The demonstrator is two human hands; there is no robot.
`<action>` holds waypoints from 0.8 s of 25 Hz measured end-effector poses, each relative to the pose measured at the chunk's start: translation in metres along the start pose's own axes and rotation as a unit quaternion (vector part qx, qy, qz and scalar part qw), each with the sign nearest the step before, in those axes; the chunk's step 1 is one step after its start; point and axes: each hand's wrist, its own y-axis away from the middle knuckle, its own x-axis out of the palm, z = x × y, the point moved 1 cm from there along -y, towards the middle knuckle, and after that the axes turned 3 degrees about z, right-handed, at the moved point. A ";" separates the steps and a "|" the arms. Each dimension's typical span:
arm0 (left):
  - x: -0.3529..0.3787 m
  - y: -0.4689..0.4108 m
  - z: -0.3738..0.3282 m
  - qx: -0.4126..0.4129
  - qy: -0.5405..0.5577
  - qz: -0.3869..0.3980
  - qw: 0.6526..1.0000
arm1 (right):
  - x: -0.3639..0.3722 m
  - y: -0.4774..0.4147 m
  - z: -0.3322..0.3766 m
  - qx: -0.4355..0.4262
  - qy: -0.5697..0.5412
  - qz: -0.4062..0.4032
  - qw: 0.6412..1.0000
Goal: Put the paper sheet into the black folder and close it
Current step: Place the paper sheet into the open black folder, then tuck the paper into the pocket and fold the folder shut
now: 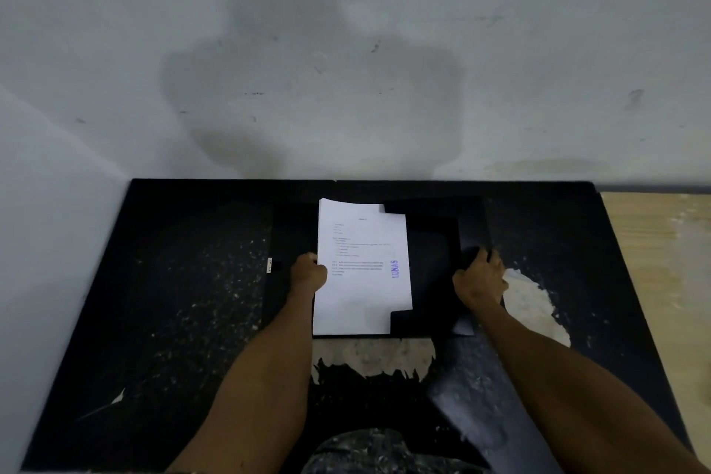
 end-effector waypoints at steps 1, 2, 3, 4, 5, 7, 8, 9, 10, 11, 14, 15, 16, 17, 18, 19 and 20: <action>0.006 0.003 -0.005 0.002 0.003 -0.002 1.000 | 0.000 -0.001 -0.001 0.001 -0.002 -0.003 1.000; 0.012 0.007 -0.012 0.003 0.001 -0.006 1.000 | -0.001 -0.002 -0.002 0.003 -0.005 -0.005 1.000; 0.020 0.011 -0.019 0.006 -0.006 -0.012 1.000 | -0.002 -0.003 -0.003 0.003 -0.006 -0.007 1.000; 0.029 0.017 -0.026 0.013 -0.013 -0.022 1.000 | -0.003 -0.003 -0.004 0.001 -0.008 -0.008 1.000; 0.037 0.022 -0.030 0.019 -0.020 -0.034 0.999 | -0.003 -0.004 -0.005 -0.002 -0.010 -0.009 1.000; 0.055 0.028 -0.037 0.035 -0.025 -0.051 0.998 | -0.004 -0.005 -0.006 -0.006 -0.021 -0.009 1.000; 0.065 0.032 -0.040 0.039 -0.020 -0.047 0.998 | -0.005 -0.005 -0.007 -0.007 -0.026 -0.009 1.000; 0.074 0.036 -0.043 0.037 -0.014 -0.038 0.998 | -0.006 -0.006 -0.008 -0.006 -0.031 -0.008 0.999; 0.083 0.039 -0.046 0.035 -0.015 -0.028 0.999 | -0.007 -0.006 -0.009 -0.006 -0.035 -0.007 0.999; 0.091 0.042 -0.050 0.036 -0.023 -0.015 0.999 | -0.008 -0.006 -0.010 -0.008 -0.038 -0.005 0.999; 0.112 0.049 -0.064 0.046 -0.026 0.028 0.998 | -0.010 -0.007 -0.014 -0.016 -0.047 -0.002 0.999; 0.119 0.050 -0.068 0.051 -0.022 0.041 0.998 | -0.011 -0.007 -0.015 -0.017 -0.050 -0.004 0.999; 0.125 0.052 -0.072 0.056 -0.026 0.051 0.997 | -0.012 -0.008 -0.016 -0.018 -0.051 -0.005 0.998; 0.129 0.055 -0.074 0.060 -0.036 0.054 0.996 | -0.012 -0.008 -0.016 -0.020 -0.053 -0.006 0.998; 0.132 0.059 -0.076 0.065 -0.048 0.053 0.995 | -0.012 -0.009 -0.017 -0.021 -0.054 -0.008 0.998; 0.133 0.061 -0.077 0.070 -0.058 0.051 0.995 | -0.012 -0.010 -0.017 -0.020 -0.055 -0.011 0.998; 0.133 0.061 -0.077 0.077 -0.071 0.049 0.993 | -0.011 -0.010 -0.017 -0.020 -0.056 -0.017 0.998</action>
